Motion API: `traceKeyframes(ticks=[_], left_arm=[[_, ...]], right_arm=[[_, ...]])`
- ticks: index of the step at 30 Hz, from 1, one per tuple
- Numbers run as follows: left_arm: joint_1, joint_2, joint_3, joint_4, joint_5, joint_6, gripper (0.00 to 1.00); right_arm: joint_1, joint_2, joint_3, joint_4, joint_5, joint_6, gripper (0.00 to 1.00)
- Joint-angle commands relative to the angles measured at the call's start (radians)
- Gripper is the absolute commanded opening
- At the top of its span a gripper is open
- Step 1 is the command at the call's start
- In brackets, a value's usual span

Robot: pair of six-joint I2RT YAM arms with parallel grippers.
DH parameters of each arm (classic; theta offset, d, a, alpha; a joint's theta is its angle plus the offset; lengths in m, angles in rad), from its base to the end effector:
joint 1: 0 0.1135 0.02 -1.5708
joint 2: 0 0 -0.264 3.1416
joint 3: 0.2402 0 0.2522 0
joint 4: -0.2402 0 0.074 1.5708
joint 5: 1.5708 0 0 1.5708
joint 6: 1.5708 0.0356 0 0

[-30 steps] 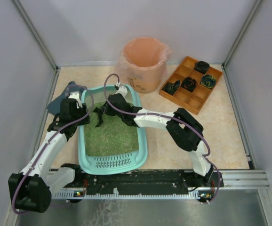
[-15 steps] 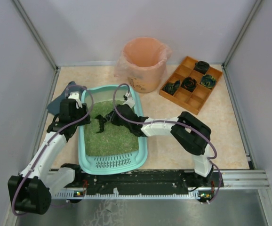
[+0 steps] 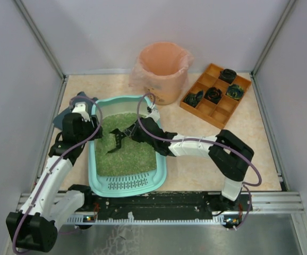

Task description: Clean the litter box

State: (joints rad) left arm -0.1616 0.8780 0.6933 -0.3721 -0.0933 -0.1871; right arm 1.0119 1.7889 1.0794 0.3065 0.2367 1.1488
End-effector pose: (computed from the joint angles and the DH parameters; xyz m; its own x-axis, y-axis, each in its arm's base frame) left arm 0.1941 -0.0283 0.2728 -0.5278 -0.1016 -0.8433 -0.0163 0.9938 -0.1095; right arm 0.2202 0.3364 0.2146 -0.7327 0.5009 -0.4607 -0.1010 0.5894 0.8015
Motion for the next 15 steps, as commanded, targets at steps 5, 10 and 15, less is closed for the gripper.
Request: traceKeyframes(ticks=[5, 10, 15], left_arm=[[-0.004, -0.014, 0.015, 0.020, -0.011, -0.014, 0.69], [-0.004, -0.024, 0.013, 0.019, -0.018, -0.016, 0.70], [-0.004, -0.029, 0.013, 0.019, -0.020, -0.018, 0.71]], right_arm=[[-0.027, -0.173, -0.058, 0.088, 0.027, 0.045, 0.00], [-0.032, -0.225, -0.116, 0.127, 0.006, 0.050, 0.00], [-0.052, -0.291, -0.217, 0.209, -0.042, 0.052, 0.00]])
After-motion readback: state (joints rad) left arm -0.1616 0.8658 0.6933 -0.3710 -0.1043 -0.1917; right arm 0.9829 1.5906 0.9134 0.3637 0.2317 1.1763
